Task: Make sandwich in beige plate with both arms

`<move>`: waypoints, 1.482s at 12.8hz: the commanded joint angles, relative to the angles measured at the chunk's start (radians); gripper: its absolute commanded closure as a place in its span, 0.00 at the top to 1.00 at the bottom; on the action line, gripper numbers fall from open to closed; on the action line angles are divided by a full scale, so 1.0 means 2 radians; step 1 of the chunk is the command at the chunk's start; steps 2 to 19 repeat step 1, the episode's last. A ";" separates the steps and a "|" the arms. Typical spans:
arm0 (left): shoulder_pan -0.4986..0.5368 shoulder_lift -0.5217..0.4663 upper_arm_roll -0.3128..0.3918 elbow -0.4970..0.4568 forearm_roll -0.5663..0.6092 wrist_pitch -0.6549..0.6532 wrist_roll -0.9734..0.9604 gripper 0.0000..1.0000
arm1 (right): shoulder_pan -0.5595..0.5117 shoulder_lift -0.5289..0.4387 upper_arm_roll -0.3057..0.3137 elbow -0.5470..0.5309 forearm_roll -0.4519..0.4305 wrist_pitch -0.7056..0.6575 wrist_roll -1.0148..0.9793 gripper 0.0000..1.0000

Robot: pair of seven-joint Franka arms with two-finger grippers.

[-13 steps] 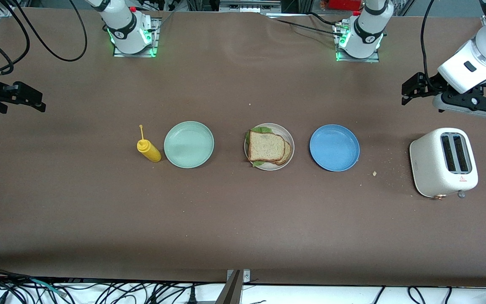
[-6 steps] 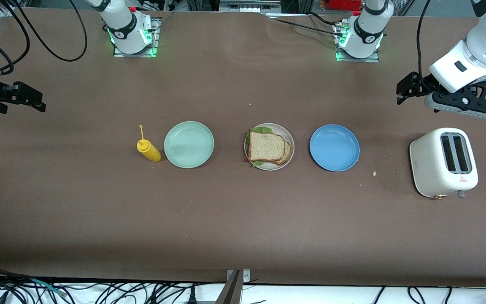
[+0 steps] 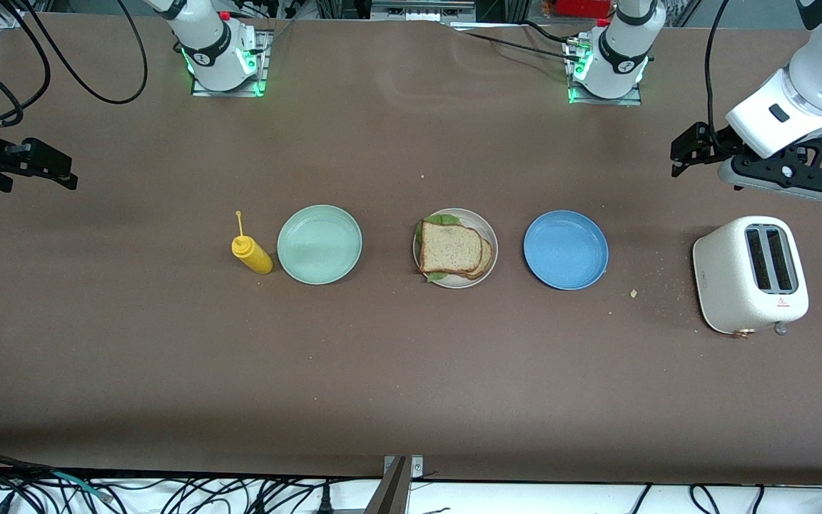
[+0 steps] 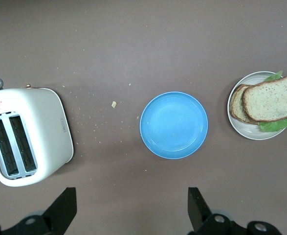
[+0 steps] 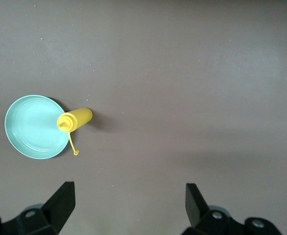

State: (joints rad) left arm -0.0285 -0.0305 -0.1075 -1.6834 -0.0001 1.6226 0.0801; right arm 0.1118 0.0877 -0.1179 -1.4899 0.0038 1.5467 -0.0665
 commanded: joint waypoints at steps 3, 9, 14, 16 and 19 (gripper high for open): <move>-0.001 0.001 -0.001 0.004 0.008 -0.007 -0.007 1.00 | 0.001 0.006 0.001 0.009 -0.006 0.000 -0.006 1.00; -0.001 0.001 -0.001 0.004 0.008 -0.007 -0.007 1.00 | 0.001 0.006 0.001 0.009 -0.006 0.000 -0.006 1.00; -0.001 0.001 -0.001 0.004 0.008 -0.007 -0.007 1.00 | 0.001 0.006 0.001 0.009 -0.006 0.000 -0.006 1.00; -0.001 0.001 -0.001 0.004 0.008 -0.007 -0.007 1.00 | 0.001 0.006 0.001 0.009 -0.006 0.000 -0.006 1.00; -0.001 0.001 -0.001 0.004 0.008 -0.007 -0.007 1.00 | 0.001 0.006 0.001 0.009 -0.006 0.000 -0.006 1.00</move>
